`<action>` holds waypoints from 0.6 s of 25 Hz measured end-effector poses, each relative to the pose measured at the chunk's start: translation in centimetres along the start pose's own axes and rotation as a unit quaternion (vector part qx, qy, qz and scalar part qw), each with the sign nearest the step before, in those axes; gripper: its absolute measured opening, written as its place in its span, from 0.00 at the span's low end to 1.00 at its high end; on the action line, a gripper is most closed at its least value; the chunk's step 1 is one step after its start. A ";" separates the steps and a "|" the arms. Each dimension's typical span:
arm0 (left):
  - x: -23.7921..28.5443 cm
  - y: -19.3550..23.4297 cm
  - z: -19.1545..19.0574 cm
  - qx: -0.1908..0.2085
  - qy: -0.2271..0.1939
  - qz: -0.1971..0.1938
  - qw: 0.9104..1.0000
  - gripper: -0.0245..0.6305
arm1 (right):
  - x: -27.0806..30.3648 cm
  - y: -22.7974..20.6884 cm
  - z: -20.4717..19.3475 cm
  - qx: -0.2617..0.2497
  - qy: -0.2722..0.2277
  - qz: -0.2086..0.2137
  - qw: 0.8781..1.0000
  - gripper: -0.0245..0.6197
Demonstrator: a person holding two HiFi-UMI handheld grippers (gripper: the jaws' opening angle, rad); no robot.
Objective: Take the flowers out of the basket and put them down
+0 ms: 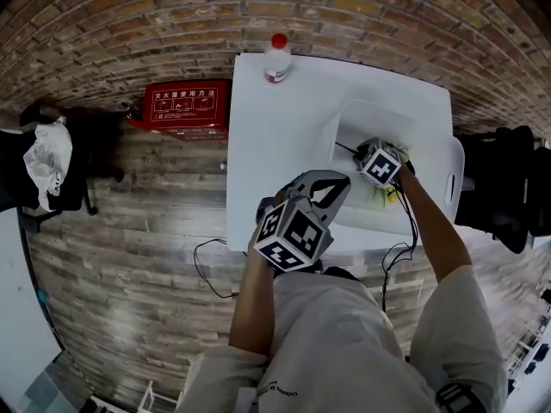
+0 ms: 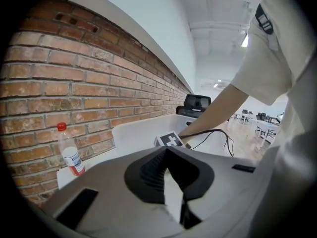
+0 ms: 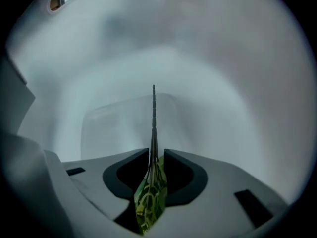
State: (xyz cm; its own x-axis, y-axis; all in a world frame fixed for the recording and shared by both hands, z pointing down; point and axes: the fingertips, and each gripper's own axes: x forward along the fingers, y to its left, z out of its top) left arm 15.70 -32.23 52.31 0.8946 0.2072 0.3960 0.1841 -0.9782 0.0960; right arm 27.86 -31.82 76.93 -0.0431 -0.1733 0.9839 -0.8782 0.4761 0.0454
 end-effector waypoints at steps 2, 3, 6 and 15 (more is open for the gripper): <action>0.1 0.1 0.1 0.000 -0.002 0.009 1.000 0.07 | 0.0 -0.1 -0.1 -0.005 0.003 -0.002 1.000 0.18; 0.1 0.2 0.1 -0.002 -0.002 0.013 1.000 0.07 | -0.1 -0.1 0.0 -0.008 0.002 -0.002 1.000 0.17; 0.0 -0.1 -0.2 -0.015 0.005 0.021 1.000 0.07 | -1.2 0.2 0.4 -0.001 -0.010 0.002 1.000 0.16; -2.6 -1.3 -0.9 -0.041 0.035 0.134 0.989 0.07 | -7.9 2.4 2.4 0.002 -0.110 0.032 0.993 0.15</action>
State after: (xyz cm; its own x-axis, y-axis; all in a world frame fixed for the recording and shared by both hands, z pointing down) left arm 12.72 -31.51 51.99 0.8755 -0.0563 0.4799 -0.0922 -0.9944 0.0516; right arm 24.94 -31.39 68.89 -0.2009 -0.3273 0.9233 -0.8725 0.4883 -0.0168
